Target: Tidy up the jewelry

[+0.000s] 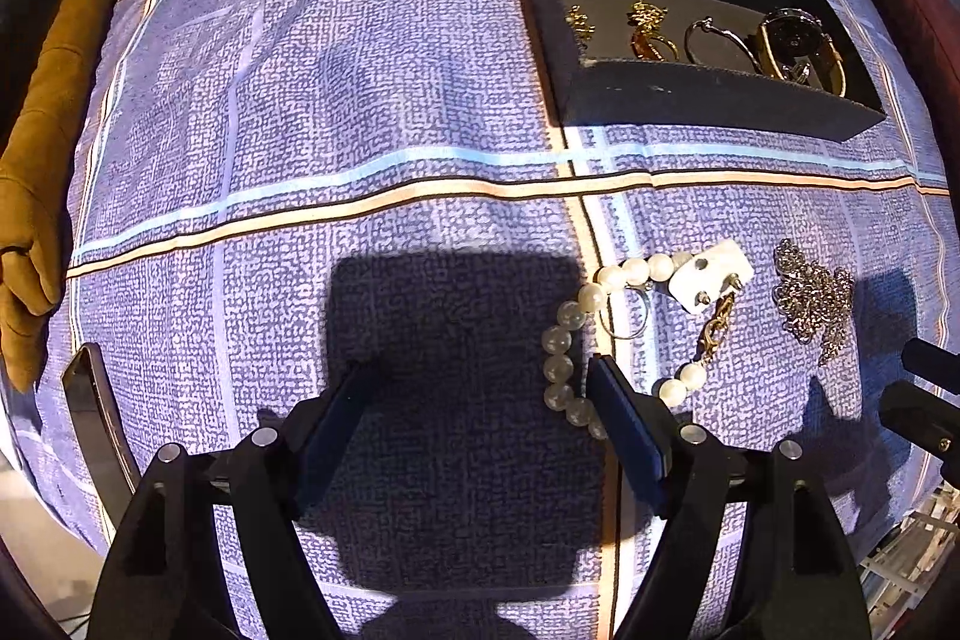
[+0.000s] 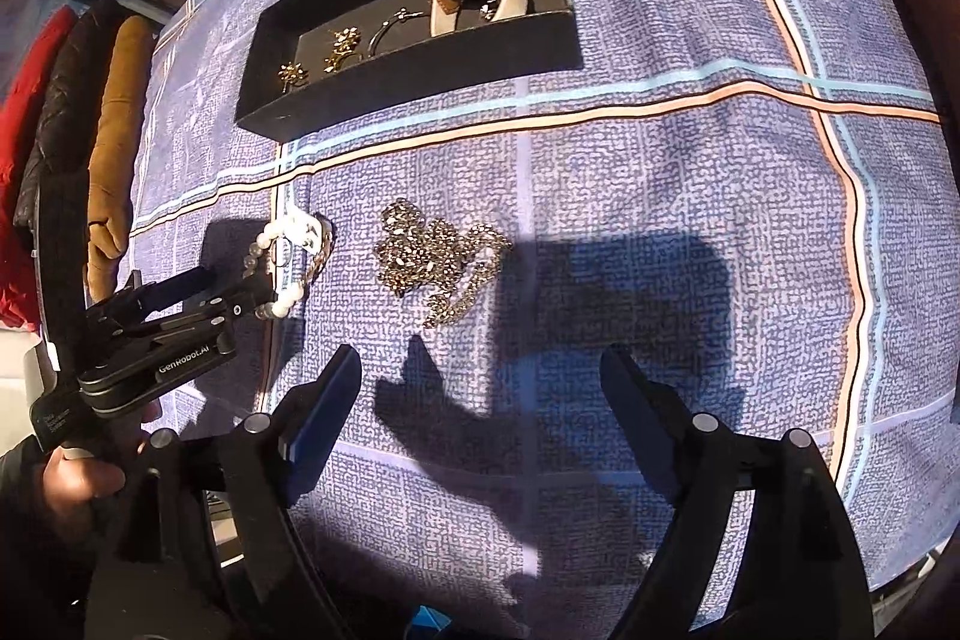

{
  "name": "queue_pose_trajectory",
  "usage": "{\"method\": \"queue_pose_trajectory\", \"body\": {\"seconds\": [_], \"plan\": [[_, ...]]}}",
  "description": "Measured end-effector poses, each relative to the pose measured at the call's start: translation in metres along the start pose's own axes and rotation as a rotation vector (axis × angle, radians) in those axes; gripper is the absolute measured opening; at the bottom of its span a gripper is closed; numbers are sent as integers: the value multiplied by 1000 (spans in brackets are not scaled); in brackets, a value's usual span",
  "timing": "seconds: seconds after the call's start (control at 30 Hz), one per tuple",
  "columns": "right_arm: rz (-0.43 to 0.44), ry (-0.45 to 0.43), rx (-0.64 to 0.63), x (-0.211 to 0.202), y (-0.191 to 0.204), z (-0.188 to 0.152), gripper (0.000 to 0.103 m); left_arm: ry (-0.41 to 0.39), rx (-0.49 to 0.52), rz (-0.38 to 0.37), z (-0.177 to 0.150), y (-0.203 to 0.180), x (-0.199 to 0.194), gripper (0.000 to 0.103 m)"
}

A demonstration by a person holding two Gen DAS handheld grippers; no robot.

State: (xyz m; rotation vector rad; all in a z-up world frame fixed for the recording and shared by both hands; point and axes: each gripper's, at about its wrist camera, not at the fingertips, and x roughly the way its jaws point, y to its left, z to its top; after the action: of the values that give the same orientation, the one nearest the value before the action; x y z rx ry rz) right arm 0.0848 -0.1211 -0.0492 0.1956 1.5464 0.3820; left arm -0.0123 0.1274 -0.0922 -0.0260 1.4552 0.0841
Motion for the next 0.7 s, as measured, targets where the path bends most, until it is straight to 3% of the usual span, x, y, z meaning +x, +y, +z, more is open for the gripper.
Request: {"method": "queue_pose_trajectory", "body": {"seconds": [0.27, 0.3, 0.33, 0.4, 0.53, 0.7], "plan": [[-64, -1, -68, 8, 9, 6, 81, -6, -23, 13, -6, 22, 0, 75], [-68, 0, -82, 11, 10, 7, 78, -3, -26, 8, -7, 24, 0, 75], [-80, 1, -100, 14, 13, 9, 66, -2, -29, 6, -2, 21, -5, 75], [-101, 16, -130, 20, 17, 13, 54, -1, -36, -4, 3, 24, -6, 74], [-197, 48, -202, 41, 26, 21, 54, -1, -31, -17, 1, 24, -10, 74], [-370, -7, -228, 32, 20, 20, 54, -27, -40, -45, -1, 23, -24, 74]]}}
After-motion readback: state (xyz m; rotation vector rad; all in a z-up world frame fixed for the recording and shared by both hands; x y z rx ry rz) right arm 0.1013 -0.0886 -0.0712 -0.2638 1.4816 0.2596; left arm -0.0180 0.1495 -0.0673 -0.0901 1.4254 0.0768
